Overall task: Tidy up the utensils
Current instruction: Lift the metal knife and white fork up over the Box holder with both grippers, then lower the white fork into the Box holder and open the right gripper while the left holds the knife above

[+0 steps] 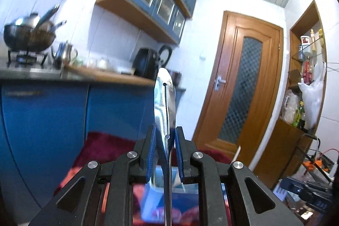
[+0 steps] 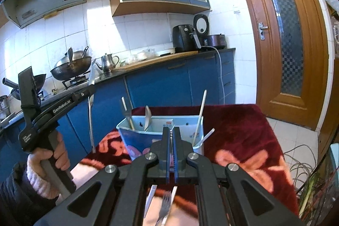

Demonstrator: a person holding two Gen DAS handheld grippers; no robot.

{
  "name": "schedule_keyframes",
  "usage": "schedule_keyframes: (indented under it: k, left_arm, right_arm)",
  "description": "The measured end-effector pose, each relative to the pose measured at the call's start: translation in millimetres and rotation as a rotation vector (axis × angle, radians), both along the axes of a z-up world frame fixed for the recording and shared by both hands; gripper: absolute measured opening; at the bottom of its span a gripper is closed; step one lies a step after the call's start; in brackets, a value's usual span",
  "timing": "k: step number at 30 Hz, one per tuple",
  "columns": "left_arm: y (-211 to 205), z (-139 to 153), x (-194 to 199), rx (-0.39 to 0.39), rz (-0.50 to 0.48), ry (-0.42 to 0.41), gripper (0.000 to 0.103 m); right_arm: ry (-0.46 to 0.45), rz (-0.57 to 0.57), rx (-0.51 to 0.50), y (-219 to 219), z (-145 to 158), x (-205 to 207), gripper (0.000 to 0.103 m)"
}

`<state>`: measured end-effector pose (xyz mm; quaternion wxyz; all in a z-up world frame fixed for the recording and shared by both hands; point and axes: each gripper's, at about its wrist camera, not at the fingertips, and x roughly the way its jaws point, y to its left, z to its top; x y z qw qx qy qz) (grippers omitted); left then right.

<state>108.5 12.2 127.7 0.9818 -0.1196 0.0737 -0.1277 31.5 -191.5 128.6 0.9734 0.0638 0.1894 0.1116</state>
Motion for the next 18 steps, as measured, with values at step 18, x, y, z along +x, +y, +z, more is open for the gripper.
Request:
schedule_keyframes:
  k: [18]
  left_arm:
    - [-25, -10, 54, 0.020, 0.143, -0.130, 0.018]
  right_arm:
    - [-0.097, -0.068, -0.042, -16, 37, 36, 0.004]
